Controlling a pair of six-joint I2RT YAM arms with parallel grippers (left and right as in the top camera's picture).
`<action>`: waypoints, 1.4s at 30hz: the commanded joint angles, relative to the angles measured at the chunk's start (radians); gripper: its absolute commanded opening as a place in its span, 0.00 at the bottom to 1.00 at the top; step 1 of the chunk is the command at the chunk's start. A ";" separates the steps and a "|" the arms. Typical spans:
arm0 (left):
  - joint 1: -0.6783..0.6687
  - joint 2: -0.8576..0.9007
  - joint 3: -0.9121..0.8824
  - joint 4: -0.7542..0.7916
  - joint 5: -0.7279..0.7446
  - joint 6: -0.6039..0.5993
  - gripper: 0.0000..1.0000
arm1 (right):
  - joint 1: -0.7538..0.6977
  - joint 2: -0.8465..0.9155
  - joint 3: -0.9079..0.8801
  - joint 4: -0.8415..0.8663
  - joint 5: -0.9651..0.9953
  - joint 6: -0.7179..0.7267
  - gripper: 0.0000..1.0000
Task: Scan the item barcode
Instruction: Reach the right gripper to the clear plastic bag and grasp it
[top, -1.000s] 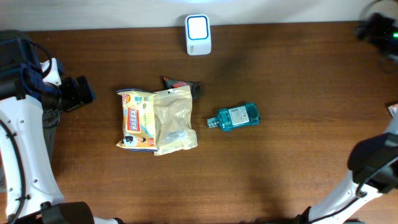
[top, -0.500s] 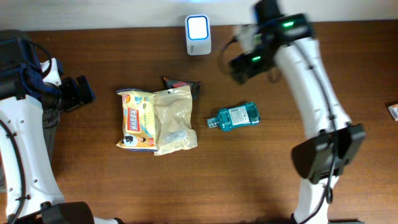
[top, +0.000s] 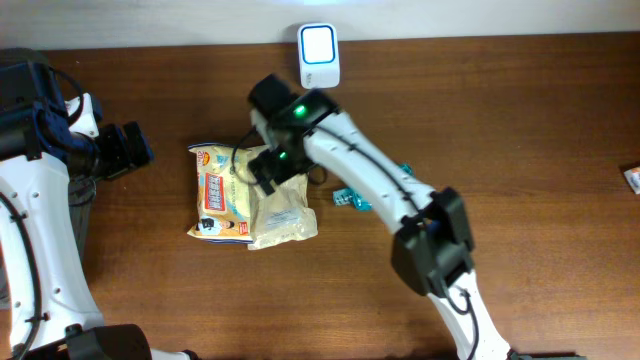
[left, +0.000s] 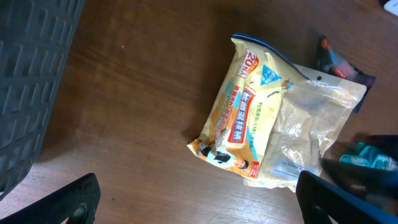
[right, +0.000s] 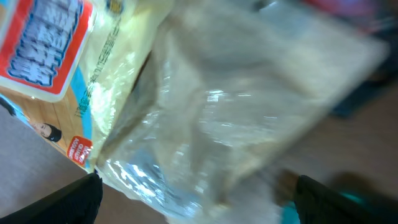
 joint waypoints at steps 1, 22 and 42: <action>0.003 -0.013 -0.003 0.001 0.010 -0.006 0.99 | 0.040 0.047 -0.003 0.015 0.096 0.129 0.99; 0.003 -0.013 -0.003 0.001 0.010 -0.006 0.99 | 0.107 0.166 -0.006 0.008 0.156 0.281 0.99; 0.003 -0.013 -0.003 0.001 0.010 -0.006 0.99 | -0.001 0.184 0.095 -0.165 0.181 0.280 0.27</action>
